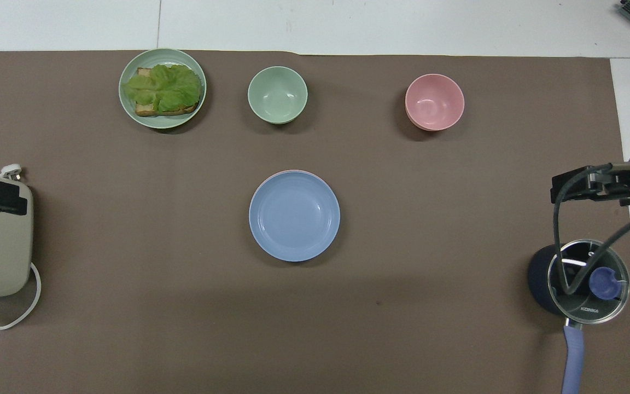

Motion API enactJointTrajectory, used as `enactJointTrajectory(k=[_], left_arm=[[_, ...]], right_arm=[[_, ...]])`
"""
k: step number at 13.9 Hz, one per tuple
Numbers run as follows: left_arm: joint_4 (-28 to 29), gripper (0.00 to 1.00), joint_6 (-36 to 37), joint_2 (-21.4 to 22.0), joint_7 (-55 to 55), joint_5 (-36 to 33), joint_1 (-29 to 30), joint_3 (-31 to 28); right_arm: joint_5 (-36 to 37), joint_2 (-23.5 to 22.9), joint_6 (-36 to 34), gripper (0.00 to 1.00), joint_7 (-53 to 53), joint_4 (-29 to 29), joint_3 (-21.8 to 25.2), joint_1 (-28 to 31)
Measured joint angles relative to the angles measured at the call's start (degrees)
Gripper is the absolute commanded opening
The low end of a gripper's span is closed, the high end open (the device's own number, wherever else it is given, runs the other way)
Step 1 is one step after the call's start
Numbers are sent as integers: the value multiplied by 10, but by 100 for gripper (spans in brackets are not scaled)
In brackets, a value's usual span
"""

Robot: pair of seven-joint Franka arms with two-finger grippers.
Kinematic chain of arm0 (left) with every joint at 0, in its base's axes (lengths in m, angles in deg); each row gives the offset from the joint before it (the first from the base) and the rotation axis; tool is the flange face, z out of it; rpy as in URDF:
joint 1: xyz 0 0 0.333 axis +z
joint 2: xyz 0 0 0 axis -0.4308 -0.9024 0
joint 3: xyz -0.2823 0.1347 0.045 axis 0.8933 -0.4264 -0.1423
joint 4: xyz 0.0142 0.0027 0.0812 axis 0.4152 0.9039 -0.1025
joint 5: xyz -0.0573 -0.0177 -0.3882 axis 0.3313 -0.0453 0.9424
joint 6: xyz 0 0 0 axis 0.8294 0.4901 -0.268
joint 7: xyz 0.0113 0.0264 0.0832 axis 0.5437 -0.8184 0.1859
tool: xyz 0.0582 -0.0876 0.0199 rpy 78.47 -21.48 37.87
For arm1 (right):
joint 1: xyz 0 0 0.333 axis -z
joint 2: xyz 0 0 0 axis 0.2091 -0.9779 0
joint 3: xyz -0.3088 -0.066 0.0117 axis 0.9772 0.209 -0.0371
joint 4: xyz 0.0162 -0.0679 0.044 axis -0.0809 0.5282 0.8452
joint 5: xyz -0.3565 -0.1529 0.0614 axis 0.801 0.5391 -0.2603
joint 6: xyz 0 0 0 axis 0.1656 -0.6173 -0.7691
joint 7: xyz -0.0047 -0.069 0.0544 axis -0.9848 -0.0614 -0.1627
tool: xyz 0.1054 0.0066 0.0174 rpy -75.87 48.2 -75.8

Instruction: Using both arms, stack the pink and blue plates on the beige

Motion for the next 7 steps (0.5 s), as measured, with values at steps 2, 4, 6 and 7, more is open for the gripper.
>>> enactJointTrajectory(k=[2,4,6,7], left_arm=[[0,100,0,0,0,0,0,0],[0,100,0,0,0,0,0,0],[0,100,0,0,0,0,0,0],[0,100,0,0,0,0,0,0]], right_arm=[[0,-7,-1,100,0,-9,1,0],[-1,-5,-6,100,0,-11,1,1],[-1,-3,-7,100,0,-11,1,1],[-1,-3,-7,100,0,-11,1,1]])
